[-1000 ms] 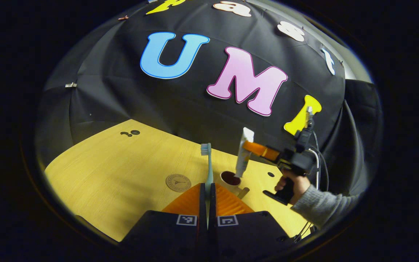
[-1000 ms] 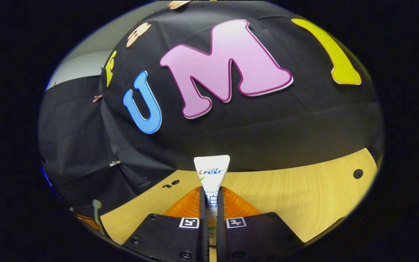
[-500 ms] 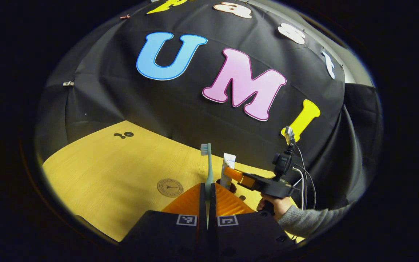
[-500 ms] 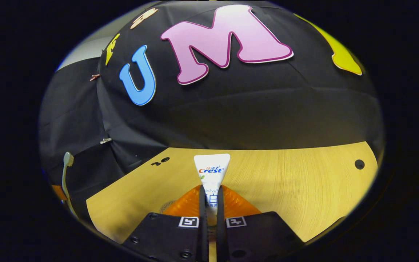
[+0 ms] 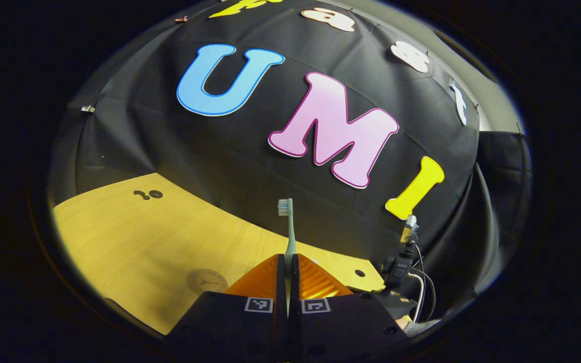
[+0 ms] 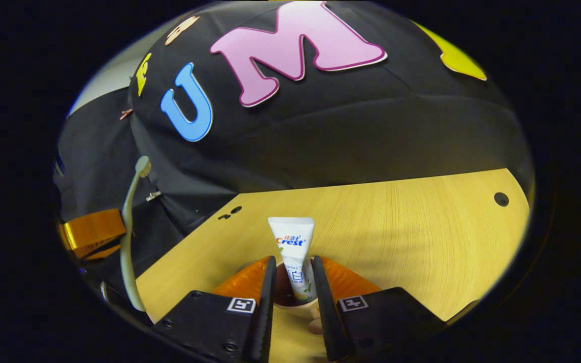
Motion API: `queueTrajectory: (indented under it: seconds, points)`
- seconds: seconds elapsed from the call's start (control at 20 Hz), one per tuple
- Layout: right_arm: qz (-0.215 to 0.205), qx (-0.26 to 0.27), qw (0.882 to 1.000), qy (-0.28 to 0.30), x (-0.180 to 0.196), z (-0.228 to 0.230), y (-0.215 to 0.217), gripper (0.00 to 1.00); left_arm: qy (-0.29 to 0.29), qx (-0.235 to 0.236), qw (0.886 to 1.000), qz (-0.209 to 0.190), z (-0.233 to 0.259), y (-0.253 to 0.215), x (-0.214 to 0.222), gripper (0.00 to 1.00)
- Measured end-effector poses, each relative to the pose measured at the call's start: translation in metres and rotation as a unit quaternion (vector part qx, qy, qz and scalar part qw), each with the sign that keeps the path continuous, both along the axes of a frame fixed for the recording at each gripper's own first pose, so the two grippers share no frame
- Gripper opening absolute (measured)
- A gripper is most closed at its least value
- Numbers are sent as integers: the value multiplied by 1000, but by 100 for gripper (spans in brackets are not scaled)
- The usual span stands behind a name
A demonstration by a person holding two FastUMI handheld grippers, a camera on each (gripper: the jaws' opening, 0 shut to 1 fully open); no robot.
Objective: Put the toothbrush and toothpaste on the desktop into the cup, then pick up the cup and place it on the coaster on the desktop.
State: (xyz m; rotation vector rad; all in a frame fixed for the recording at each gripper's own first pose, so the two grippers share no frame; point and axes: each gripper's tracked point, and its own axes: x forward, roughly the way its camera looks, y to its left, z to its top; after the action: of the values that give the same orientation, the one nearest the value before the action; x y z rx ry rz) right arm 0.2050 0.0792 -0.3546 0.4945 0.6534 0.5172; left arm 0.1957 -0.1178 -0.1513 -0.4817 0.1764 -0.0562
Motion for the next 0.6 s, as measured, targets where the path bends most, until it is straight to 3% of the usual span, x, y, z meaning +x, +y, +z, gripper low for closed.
queueTrajectory:
  seconds: [0.05,0.15,0.2,0.35,0.6]
  points:
    - [-14,19,1000,5,4,8,-7,40,-7,-4,1000,3,1,-2,9,6]
    - [-45,48,998,18,8,16,-23,73,-19,-17,1000,11,4,-6,25,6]
    - [-56,56,997,24,5,16,-33,64,-23,-24,999,17,5,-7,33,6]
    - [-72,39,996,37,-6,8,-55,64,-28,-45,998,41,-4,-7,56,6]
    - [-60,23,996,54,-35,-1,-70,64,-31,-61,995,71,-32,-6,90,6]
